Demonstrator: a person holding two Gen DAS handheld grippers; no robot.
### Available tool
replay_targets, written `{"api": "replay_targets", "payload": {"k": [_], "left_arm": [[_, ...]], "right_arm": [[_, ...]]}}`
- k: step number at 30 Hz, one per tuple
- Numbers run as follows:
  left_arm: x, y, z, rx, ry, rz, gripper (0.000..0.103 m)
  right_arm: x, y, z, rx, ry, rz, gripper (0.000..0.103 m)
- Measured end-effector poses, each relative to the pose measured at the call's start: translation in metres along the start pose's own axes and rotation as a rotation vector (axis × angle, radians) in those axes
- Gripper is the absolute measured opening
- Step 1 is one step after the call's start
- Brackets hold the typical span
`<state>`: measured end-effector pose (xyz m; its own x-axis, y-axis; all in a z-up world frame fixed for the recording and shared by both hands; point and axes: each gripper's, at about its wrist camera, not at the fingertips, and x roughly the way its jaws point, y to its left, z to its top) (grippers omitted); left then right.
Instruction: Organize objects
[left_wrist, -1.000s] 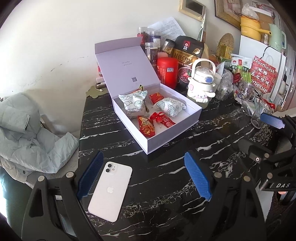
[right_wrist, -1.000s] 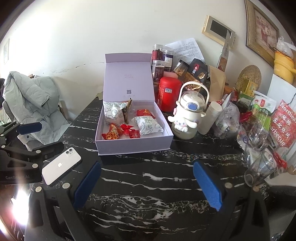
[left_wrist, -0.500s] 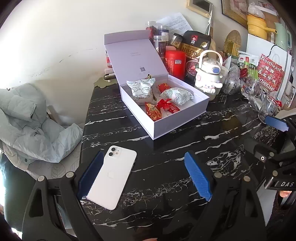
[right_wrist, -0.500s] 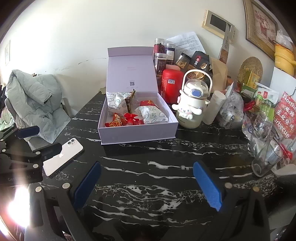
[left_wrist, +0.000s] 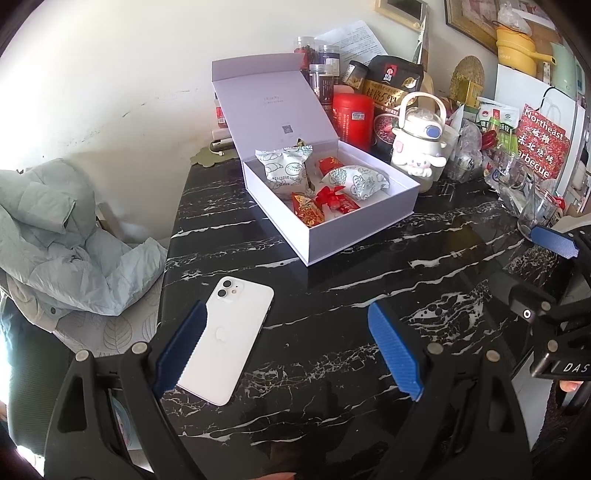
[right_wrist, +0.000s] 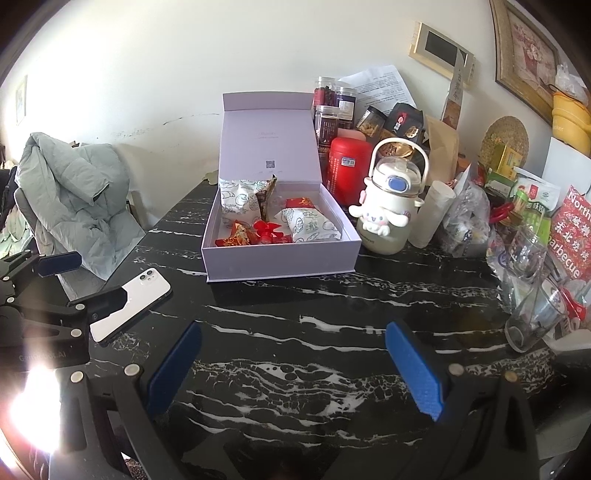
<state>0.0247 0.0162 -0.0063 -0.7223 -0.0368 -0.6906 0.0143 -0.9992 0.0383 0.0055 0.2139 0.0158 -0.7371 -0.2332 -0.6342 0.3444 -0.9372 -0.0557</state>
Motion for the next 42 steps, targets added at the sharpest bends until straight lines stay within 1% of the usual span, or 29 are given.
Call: {"api": "replay_targets", "payload": {"k": [6, 25, 42], "left_arm": [[0.000, -0.001, -0.001, -0.005, 0.005, -0.001, 0.089], [0.012, -0.010, -0.001, -0.013, 0.032, -0.014, 0.089], [0.020, -0.015, -0.001, -0.002, 0.056, -0.018, 0.089]], "right_arm": [[0.000, 0.001, -0.001, 0.000, 0.004, 0.012, 0.101], [0.011, -0.009, -0.001, 0.020, 0.020, 0.013, 0.101], [0.019, -0.009, -0.001, 0.018, 0.037, 0.017, 0.101]]}}
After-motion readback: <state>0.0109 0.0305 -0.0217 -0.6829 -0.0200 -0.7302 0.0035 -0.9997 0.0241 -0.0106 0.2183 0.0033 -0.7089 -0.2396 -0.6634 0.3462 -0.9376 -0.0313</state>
